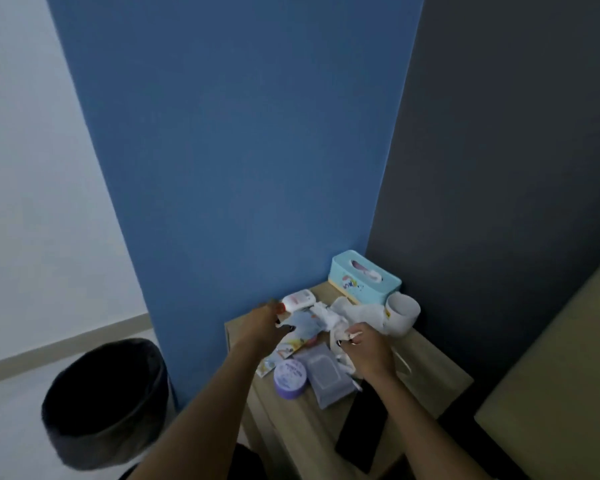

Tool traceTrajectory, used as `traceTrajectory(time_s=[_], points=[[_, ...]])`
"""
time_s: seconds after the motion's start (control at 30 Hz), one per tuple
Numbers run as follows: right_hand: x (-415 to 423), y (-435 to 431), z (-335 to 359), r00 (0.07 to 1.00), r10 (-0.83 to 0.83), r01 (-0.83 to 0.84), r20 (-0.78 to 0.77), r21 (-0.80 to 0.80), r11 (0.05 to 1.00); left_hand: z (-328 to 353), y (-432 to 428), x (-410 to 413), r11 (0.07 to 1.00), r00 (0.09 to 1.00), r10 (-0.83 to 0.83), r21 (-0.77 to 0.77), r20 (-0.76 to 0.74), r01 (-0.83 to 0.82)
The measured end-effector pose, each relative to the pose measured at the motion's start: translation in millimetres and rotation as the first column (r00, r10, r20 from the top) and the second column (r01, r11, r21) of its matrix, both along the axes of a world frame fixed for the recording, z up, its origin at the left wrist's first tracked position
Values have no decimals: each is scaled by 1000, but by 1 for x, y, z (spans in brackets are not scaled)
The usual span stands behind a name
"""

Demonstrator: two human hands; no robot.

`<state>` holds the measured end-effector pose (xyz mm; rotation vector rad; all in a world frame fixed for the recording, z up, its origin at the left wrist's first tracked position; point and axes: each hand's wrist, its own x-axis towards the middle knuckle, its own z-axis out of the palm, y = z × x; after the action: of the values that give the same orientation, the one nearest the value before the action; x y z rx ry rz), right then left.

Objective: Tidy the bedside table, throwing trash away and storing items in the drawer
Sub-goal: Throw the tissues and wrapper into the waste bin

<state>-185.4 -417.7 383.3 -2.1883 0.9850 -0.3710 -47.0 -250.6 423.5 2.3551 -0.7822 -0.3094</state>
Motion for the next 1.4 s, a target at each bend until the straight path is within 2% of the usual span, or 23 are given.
traceTrajectory(time_s=[0.1,0.3,0.6,0.73,0.87,1.1,1.27,1.4], points=[[27,-25,16,999,32,-32,6,2,999,8,-19,29,1000,1000,-9,29,6,9],[85,-61,4,1000,13,-13,-24,6,1000,-31,-52,71,963,996,-91,253,-8,90],[132,-95,-49,931,-86,57,-354,-92,994,-95,-88,111,909,982,-189,377,-14,180],[138,-99,-67,902,-75,47,-425,-77,996,-111,-91,109,893,982,-185,413,-23,178],[143,-94,-78,914,-74,30,-399,-117,993,-120,-91,106,906,982,-161,381,-95,185],[138,-91,-67,940,-191,86,-283,-346,934,-101,-84,109,967,976,-147,185,-162,177],[141,-71,-25,973,-144,81,-181,-316,945,-64,-61,110,989,983,-82,112,-163,101],[145,-31,3,997,-42,26,-61,-249,968,-33,-27,107,998,986,-3,69,-167,15]])
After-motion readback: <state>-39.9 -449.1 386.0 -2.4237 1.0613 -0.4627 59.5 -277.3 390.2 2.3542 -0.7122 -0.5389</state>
